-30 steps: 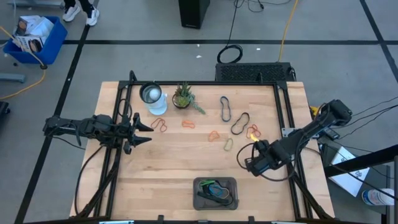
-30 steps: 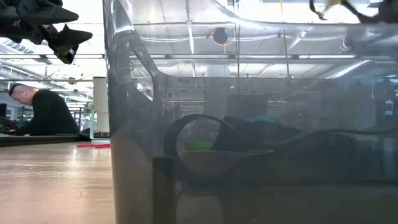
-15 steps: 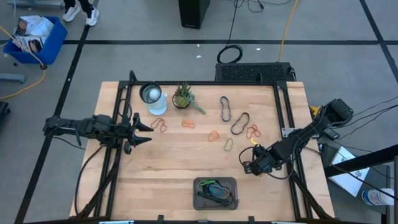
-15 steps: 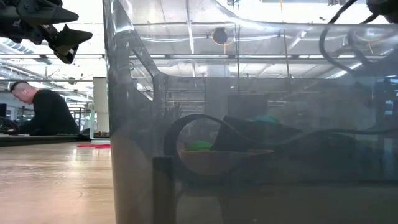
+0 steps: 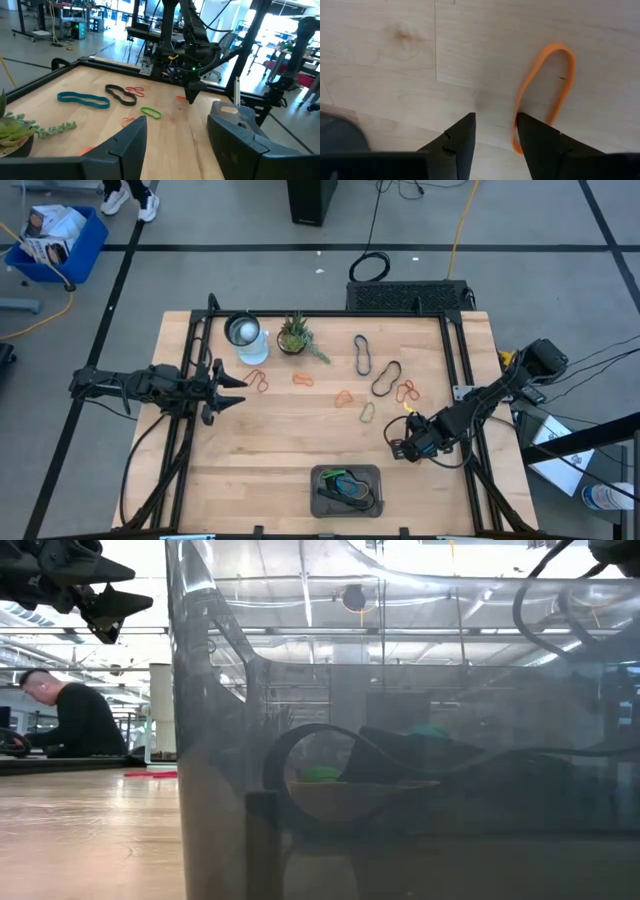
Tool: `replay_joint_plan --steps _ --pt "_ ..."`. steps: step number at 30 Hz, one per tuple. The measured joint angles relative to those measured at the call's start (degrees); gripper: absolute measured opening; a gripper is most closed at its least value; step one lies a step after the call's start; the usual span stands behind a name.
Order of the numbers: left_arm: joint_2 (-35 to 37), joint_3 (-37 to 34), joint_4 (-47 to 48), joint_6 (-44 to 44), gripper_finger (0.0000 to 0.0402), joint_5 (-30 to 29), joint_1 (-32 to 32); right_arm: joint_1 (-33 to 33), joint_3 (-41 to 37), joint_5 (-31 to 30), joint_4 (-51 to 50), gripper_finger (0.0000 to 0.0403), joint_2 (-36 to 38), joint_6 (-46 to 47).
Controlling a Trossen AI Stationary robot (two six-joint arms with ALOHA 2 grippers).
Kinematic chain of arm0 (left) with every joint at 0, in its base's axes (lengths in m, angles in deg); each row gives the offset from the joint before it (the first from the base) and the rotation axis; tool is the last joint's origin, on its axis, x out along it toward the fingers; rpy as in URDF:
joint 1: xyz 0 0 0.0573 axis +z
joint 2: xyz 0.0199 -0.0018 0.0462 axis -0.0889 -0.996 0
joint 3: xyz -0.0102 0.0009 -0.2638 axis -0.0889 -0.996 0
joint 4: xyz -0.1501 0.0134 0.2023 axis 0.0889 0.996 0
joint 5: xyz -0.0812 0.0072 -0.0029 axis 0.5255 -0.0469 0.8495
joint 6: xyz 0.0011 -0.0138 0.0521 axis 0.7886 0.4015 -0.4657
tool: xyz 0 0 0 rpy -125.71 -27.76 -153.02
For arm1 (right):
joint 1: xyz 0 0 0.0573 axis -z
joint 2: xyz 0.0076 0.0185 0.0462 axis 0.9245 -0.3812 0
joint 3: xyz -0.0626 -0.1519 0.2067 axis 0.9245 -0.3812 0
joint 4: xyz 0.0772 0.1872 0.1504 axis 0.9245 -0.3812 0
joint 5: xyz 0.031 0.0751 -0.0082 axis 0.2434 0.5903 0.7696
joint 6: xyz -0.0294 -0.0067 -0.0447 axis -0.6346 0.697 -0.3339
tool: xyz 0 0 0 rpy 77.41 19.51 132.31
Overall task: Pick and place rubber bands into bin
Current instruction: Put the orange rubber band into the black transparent bin
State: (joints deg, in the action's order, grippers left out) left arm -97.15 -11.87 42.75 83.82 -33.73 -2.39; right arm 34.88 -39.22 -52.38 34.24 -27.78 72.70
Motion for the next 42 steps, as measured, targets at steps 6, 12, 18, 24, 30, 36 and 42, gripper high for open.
replay_joint_plan --steps 6,12,18,24,30,36,42 --pt "0.0 0.0 0.0 0.0 0.0214 0.0 0.0 0.0 0.0 0.1 0.4 0.0141 0.0 -1.8" --pt "0.0 0.0 0.0 0.0 0.0214 0.0 0.0 0.0 -0.1 0.2 2.3 0.0141 0.0 -3.8" --pt "0.0 0.0 0.0 0.0 0.0214 0.0 0.0 0.0 -0.1 0.0 4.5 0.014 0.1 -6.0" --pt "0.0 0.0 0.0 0.1 0.0214 0.0 0.0 0.0 -0.1 0.0 4.6 0.0138 0.1 -6.0" --pt "0.0 0.0 0.0 0.1 0.0214 0.0 0.0 0.0 -0.1 0.2 4.0 0.011 0.1 -6.0" --pt "0.0 0.0 0.0 0.1 0.0214 0.0 0.0 0.0 -0.1 0.2 2.5 0.0041 0.1 -6.0" --pt "0.0 0.0 0.0 0.1 0.0214 0.0 0.0 0.0 -0.1 0.1 2.4 0.0007 0.1 -7.5"
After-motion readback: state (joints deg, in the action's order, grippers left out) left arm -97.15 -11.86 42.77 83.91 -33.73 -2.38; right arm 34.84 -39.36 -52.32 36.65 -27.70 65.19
